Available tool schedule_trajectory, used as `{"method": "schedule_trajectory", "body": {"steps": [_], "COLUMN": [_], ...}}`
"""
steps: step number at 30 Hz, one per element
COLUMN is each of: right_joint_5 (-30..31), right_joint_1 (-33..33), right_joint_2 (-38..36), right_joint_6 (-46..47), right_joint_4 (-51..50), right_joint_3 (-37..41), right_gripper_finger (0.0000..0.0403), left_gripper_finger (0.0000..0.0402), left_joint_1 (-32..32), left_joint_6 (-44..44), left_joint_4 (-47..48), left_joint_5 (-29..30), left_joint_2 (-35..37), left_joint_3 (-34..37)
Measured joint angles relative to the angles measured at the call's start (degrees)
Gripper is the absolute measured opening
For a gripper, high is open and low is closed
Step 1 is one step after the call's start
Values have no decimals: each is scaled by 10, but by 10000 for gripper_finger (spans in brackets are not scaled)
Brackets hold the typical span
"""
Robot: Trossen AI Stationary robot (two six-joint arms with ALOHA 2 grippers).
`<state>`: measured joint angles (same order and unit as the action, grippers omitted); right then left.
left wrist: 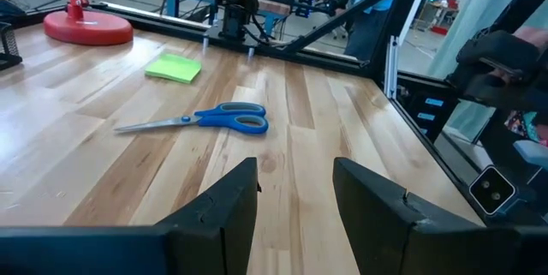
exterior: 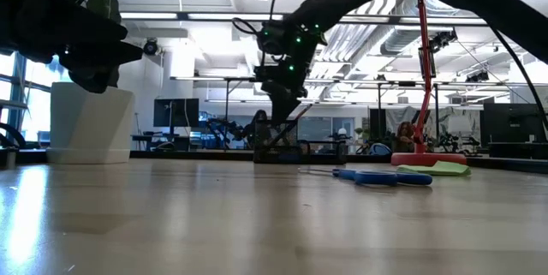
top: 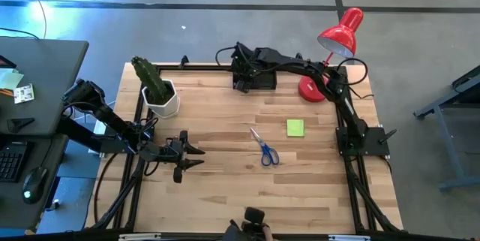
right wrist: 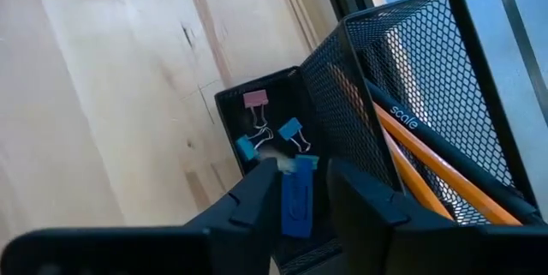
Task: Pick and place office supplies into organizer
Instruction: Put the yellow binder clip into the bottom left section of the desk organizer, then put the blue scissors into the top left section of the desk organizer
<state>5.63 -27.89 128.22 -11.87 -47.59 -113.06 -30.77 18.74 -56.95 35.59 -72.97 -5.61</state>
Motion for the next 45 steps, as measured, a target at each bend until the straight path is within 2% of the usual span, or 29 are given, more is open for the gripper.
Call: {"method": "schedule_trajectory", "body": {"steps": [6, 11, 15, 19, 23, 32, 39, 42, 45], "right_joint_5": [2, 1, 1, 3, 2, 13, 28, 38, 74], "right_joint_1": [2, 22, 57, 106, 153, 256, 336, 372, 408], "right_joint_2": [0, -6, -18, -61, -131, -325, -417, -426, -426], "right_joint_6": [12, 15, 49, 72, 114, 244, 332, 358, 384], "right_joint_4": [-9, -91, -176, -189, -156, -5, 115, 122, 121], "right_joint_3": [0, 0, 0, 38, 127, 417, 549, 574, 584], "right_gripper_finger": [134, 157, 162, 154, 142, 135, 134, 135, 135], "left_gripper_finger": [145, 145, 145, 145, 145, 145, 145, 145, 145], "left_joint_1": [0, 0, 0, 0, 0, 0, 0, 0, 15], "left_joint_6": [1, 1, 5, 12, 17, 10, -53, -67, -65], "left_joint_4": [2, 2, 10, 18, 19, 30, 36, 104, 297], "left_joint_5": [0, 0, 0, 0, 0, 2, 43, 34, 18], "left_joint_2": [0, 0, 0, 0, 0, 0, 0, 0, -4], "left_joint_3": [0, 0, 0, 0, 0, 0, -19, -67, -159]}}
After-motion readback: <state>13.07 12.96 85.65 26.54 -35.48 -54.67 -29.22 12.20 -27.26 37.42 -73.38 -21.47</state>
